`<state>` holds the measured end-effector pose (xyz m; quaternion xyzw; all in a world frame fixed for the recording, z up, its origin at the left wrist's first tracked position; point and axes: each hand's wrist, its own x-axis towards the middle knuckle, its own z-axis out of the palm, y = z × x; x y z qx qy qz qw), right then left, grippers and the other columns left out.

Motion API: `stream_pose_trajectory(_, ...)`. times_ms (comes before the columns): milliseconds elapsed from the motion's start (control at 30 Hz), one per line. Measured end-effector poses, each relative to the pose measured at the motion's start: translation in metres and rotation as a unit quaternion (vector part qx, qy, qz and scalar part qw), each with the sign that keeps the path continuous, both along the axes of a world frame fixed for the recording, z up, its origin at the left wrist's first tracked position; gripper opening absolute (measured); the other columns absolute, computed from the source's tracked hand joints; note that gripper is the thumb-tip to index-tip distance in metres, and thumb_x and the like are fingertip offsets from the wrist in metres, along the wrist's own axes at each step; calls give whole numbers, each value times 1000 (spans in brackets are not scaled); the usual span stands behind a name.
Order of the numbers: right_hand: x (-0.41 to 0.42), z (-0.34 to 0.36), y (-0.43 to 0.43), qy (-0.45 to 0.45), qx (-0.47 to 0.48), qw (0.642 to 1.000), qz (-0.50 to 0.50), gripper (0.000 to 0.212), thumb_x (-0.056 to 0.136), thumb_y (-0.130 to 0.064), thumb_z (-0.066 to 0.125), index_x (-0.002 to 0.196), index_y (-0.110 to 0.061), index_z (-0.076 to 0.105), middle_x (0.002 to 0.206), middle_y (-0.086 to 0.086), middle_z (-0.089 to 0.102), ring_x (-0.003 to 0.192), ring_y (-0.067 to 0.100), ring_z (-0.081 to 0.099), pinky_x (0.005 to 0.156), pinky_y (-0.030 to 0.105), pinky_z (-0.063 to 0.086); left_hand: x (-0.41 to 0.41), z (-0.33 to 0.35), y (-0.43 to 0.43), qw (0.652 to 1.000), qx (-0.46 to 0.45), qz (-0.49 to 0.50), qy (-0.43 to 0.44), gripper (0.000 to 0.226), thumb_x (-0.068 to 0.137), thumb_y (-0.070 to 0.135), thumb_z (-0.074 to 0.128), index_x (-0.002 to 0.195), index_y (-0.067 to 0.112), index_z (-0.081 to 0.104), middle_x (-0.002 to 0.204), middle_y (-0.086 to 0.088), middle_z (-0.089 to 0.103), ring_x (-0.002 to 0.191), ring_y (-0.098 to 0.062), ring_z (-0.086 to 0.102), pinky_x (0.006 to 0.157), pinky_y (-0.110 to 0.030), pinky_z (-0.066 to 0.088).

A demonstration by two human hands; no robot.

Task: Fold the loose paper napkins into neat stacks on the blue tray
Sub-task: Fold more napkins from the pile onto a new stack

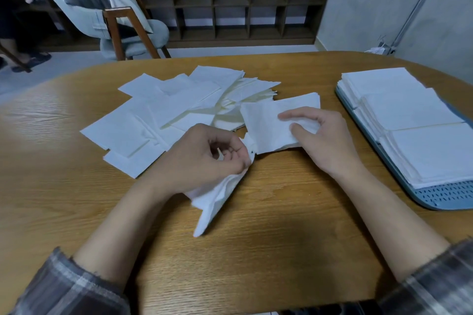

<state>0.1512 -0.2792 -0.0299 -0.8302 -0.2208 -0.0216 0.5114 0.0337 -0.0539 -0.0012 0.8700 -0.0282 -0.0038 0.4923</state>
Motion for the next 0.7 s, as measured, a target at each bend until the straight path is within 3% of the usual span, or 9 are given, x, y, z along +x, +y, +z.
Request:
stream_pose_trajectory(133,0,0,0,0,2,1000,-7,36,95,-3,61,108,-31,81,112,-30,72,116,-16,58,96,-2,36,1,0,4,995,-95,-31,10,22,90,-3,77,79,15,81,74,-28,64,71,-21,53,73,-26,44)
stream_pose_trajectory(233,1,-1,0,0,1,1000,-11,36,95,-3,61,108,-30,81,113,-28,73,117,-14,59,96,-2,36,1,0,6,989,-142,-35,6,17,90,-5,77,82,10,80,74,-10,72,68,-10,62,70,-16,48)
stream_pose_trajectory(367,1,1,0,4,27,1000,0,32,96,-4,63,106,-28,82,111,-24,76,116,-12,61,97,0,37,1,2,5,983,-181,-30,-18,21,91,-5,74,81,14,79,79,4,75,77,-7,66,75,-15,50)
stream_pose_trajectory(467,-1,6,0,53,116,990,63,22,103,-22,61,105,-21,83,112,-15,79,119,-3,65,106,14,42,2,3,2,977,-210,-16,-18,15,93,-3,72,83,8,73,69,11,69,66,0,62,70,-10,46)
stream_pose_trajectory(533,-4,8,0,78,147,978,125,30,100,-40,58,105,-23,83,116,-10,79,123,4,66,109,22,41,3,1,0,977,-211,-4,-11,15,96,-2,65,84,6,71,60,12,58,55,2,51,63,-8,41)
stream_pose_trajectory(600,-7,9,1,95,145,969,176,30,94,-49,62,104,-31,84,117,-7,79,122,9,68,105,21,45,3,0,0,978,-211,3,-1,14,97,3,66,85,8,72,59,11,57,54,0,49,60,-10,41)
stream_pose_trajectory(700,-7,9,-1,119,113,968,188,30,90,-40,77,112,-21,81,119,-5,79,119,11,70,99,21,49,4,-1,1,978,-209,-1,18,9,92,19,72,86,15,76,67,6,66,61,-3,58,62,-13,46)
